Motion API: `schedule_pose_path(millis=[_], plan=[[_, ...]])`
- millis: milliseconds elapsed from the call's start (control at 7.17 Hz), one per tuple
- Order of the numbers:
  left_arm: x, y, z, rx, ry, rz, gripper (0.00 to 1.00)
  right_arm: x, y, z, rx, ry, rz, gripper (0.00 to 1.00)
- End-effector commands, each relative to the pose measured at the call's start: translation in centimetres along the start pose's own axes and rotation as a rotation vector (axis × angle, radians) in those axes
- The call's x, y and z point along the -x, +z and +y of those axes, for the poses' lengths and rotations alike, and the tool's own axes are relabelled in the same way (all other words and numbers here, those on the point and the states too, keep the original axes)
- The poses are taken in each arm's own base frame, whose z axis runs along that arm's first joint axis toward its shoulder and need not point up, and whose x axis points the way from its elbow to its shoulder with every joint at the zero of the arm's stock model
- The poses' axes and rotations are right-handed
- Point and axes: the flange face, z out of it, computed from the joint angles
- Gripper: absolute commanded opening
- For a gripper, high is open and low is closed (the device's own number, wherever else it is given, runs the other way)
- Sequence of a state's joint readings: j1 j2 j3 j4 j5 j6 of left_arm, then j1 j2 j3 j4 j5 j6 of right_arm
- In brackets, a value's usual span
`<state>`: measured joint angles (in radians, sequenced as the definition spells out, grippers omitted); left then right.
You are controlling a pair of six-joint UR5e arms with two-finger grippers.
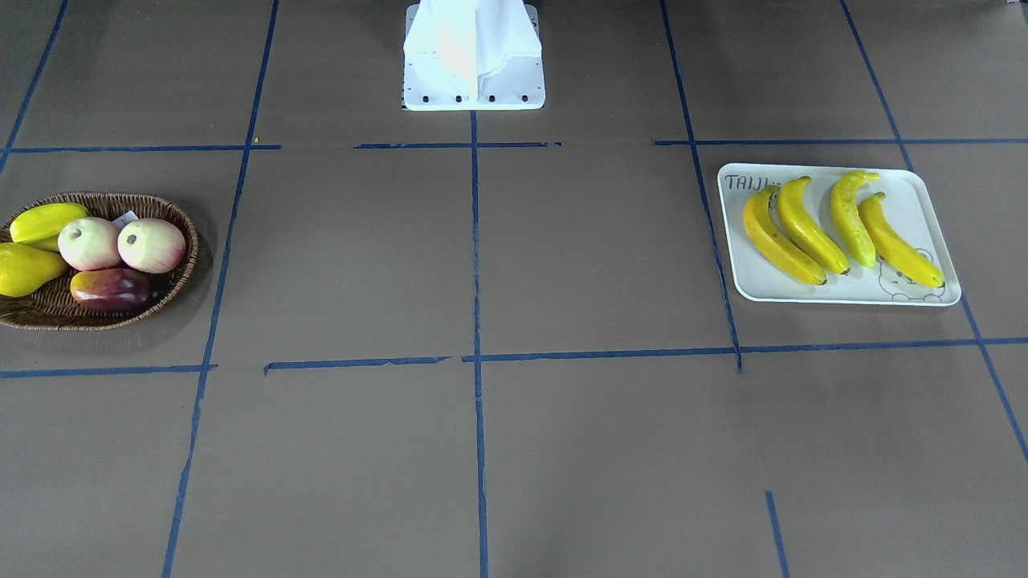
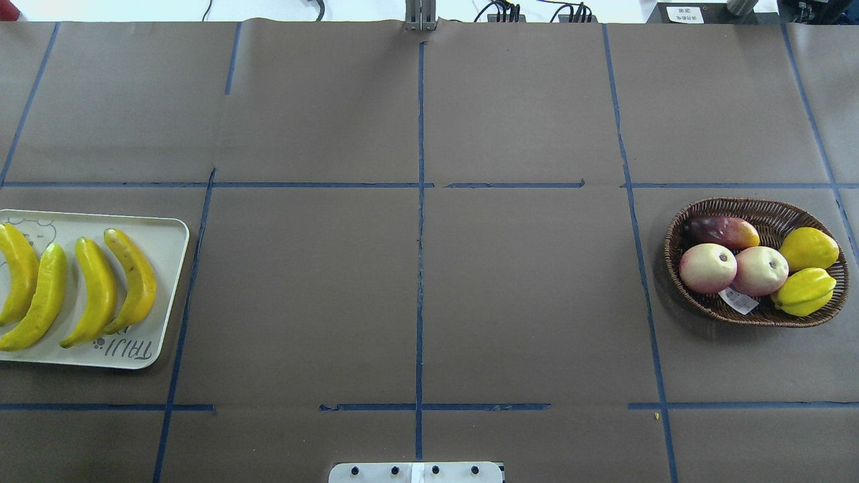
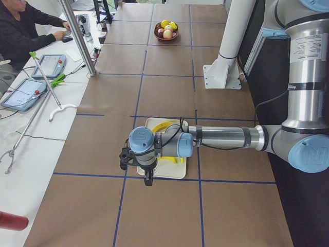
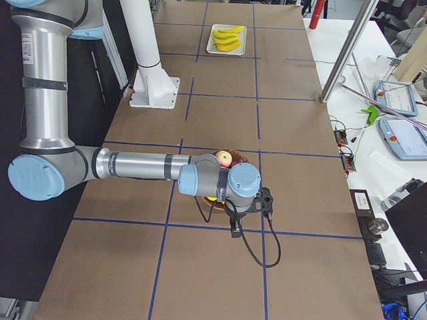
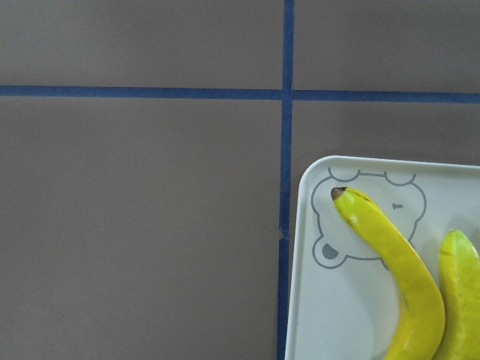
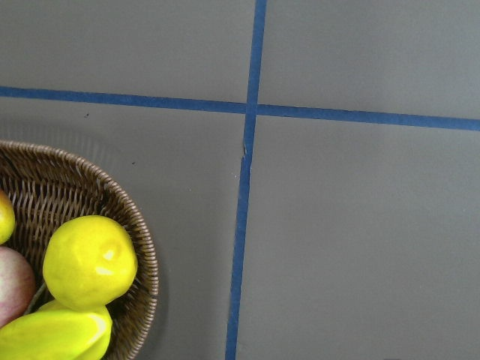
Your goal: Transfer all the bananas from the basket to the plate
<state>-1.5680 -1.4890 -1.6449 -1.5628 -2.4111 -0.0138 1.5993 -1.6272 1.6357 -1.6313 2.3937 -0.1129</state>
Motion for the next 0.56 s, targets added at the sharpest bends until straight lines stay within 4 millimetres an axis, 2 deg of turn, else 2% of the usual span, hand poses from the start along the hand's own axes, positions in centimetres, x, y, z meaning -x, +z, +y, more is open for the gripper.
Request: schedule_pose_path(millis=[0,418], plan=[[-0.02,0.01,0.01,-0.003,-0.002,0.002,1.0,1.34,-1.36,-0.16,-0.029,0.109,0.008,1.0],[-0.05,-0.01,-0.01,-0.005,0.0,0.002,1.0,0.78,-1.86,0.1,-0.04,0.067,-0.003,1.0]])
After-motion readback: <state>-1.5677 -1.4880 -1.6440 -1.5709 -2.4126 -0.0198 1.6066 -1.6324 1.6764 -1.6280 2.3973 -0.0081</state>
